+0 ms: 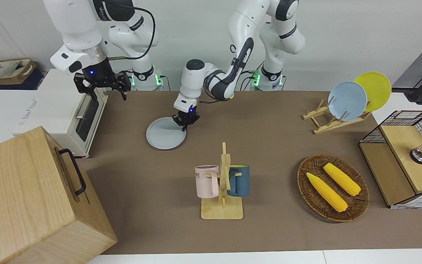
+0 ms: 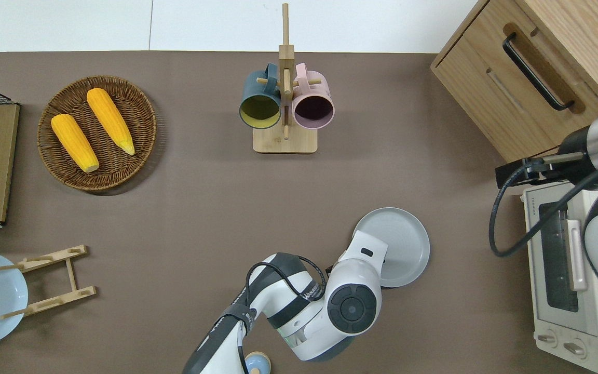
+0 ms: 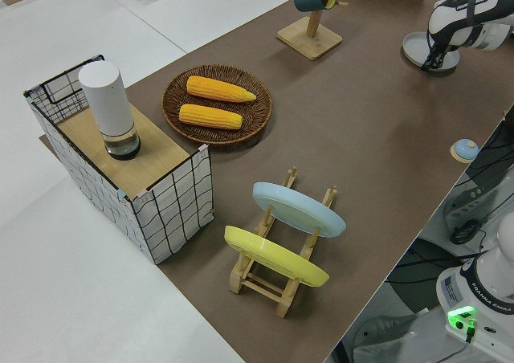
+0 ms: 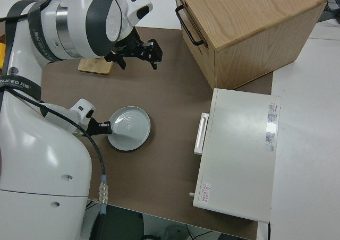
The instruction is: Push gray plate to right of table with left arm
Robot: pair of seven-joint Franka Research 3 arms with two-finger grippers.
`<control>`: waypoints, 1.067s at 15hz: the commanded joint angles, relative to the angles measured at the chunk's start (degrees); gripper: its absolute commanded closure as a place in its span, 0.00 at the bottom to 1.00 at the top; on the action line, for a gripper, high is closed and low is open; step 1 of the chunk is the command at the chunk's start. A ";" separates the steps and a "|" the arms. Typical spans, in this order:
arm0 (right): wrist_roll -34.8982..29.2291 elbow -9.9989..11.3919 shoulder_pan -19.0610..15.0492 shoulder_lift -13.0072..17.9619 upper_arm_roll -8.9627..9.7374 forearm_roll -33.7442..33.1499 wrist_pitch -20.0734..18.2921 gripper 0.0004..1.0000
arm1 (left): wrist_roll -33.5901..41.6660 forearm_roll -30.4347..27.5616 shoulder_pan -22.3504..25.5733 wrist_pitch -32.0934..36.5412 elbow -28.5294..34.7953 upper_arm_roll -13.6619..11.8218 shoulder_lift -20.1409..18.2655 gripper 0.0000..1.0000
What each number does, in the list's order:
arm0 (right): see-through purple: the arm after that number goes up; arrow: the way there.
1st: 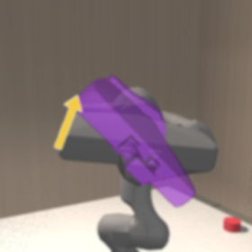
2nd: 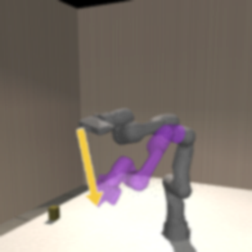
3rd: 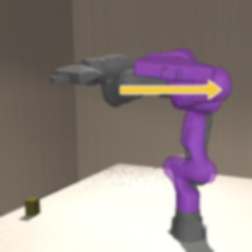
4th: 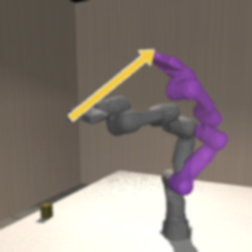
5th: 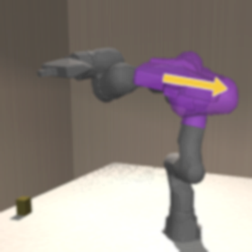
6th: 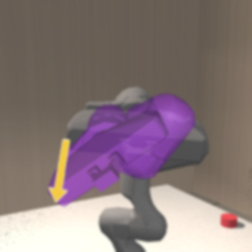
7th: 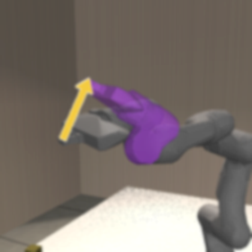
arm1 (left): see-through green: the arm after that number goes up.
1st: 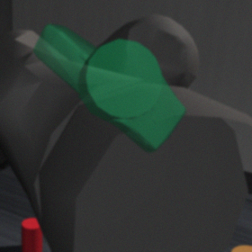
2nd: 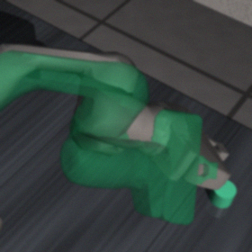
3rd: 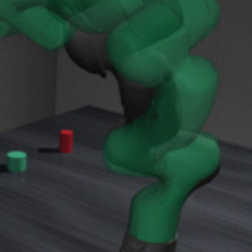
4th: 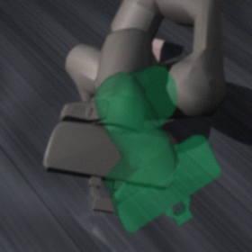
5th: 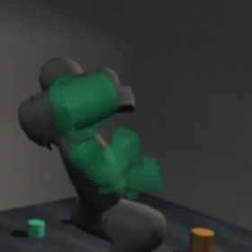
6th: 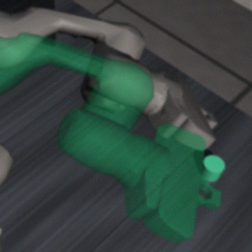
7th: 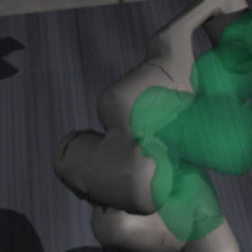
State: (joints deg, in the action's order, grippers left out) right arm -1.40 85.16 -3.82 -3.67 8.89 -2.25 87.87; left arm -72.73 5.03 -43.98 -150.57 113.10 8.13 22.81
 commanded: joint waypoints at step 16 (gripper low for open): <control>-0.18 -0.16 -0.04 0.33 -0.01 0.40 -0.59 0.02 | 2.67 0.86 1.88 7.74 -0.87 -0.75 -3.12 0.01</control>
State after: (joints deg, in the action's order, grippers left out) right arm -1.40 85.16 -3.82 -3.67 8.89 -2.25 87.87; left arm -72.84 5.05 -43.74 -146.15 111.34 7.10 22.44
